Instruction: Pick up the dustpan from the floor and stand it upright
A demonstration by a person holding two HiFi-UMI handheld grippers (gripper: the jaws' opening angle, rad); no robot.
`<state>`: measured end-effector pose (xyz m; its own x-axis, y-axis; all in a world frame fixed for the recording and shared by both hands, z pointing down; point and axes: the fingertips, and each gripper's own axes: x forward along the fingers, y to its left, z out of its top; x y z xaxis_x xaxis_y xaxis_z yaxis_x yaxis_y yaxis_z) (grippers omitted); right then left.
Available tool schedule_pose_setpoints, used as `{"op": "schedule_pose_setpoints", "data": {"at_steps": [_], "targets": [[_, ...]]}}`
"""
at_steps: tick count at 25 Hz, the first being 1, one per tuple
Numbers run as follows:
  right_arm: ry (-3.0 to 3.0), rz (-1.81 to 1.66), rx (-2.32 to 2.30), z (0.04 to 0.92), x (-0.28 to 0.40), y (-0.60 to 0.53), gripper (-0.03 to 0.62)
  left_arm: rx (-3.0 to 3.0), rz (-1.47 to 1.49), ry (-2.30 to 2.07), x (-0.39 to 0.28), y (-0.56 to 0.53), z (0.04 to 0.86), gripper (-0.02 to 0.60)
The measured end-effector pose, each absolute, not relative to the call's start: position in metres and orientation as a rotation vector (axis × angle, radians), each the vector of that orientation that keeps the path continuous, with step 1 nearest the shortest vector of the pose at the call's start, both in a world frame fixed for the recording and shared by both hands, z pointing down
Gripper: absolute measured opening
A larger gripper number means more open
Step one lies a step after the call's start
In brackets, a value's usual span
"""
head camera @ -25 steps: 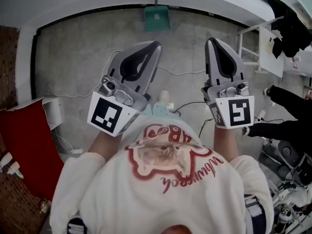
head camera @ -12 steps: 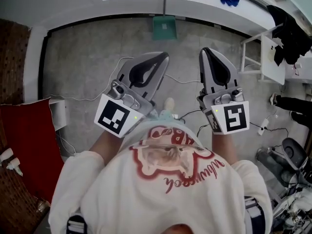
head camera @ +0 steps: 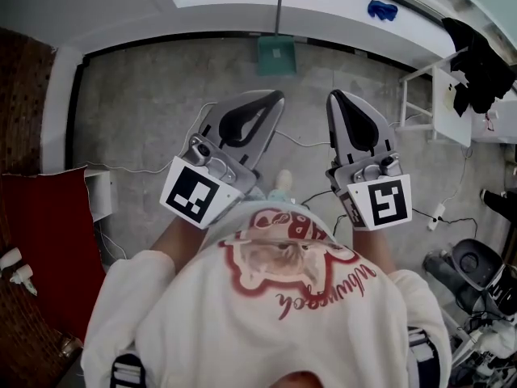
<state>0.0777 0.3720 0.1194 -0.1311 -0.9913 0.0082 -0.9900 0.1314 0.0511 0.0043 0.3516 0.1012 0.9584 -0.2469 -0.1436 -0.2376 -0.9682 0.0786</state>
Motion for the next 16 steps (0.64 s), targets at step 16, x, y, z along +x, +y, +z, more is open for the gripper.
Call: {"op": "schedule_pose_setpoints", "data": {"at_steps": [16], "targets": [[-2.314,-0.09,2.044,0.118,0.076,0.365,0.025,3.027,-0.289,-0.323,0.01,0.357,0.094,0.018]]}}
